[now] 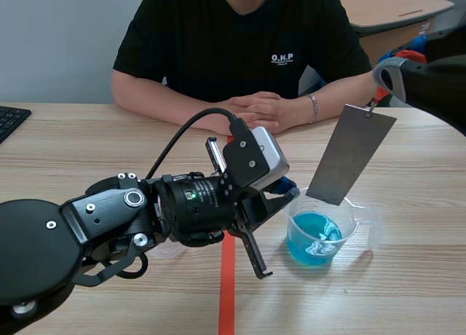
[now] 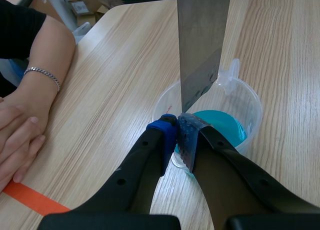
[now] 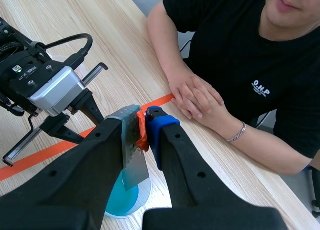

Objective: Do the redox reaction experiment.
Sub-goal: 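Raise the plate and point at it, then lower the plate into the blue solution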

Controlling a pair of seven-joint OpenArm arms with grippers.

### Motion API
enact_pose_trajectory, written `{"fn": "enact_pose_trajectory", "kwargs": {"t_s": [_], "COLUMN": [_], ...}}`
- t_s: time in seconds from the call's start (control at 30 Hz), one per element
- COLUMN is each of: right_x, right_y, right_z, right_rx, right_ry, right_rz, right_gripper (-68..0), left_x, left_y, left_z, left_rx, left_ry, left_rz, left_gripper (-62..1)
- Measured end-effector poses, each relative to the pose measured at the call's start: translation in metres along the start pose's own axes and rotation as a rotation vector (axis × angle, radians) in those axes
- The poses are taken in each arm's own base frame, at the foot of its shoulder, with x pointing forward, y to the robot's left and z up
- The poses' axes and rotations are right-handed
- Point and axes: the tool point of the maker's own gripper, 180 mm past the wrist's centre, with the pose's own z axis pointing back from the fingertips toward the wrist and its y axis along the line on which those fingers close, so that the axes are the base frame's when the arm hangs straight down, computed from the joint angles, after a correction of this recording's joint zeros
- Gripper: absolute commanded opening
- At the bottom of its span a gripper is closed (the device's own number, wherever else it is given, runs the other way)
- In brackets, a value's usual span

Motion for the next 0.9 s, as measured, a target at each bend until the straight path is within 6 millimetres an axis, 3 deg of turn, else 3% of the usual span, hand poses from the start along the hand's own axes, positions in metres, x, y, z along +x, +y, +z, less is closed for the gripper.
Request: {"fn": "enact_pose_trajectory", "kwargs": {"t_s": [0.6,0.73,0.9], "right_x": [0.0,0.0,0.0], "right_y": [0.0,0.0,0.0], "right_z": [0.0,0.0,0.0], "right_rx": [0.0,0.0,0.0], "right_ry": [0.0,0.0,0.0], "right_rz": [0.0,0.0,0.0], "right_gripper": [-65.8,-65.8,-65.8], "left_x": [-0.002,-0.012,-0.024], "left_y": [0.001,0.002,-0.001], "left_z": [0.002,0.019,0.056], "left_rx": [-0.001,-0.005,-0.013], "left_ry": [0.004,0.033,0.065], "left_rz": [-0.002,-0.02,-0.004], "left_gripper": [-56.3,-56.3,-56.3]}}
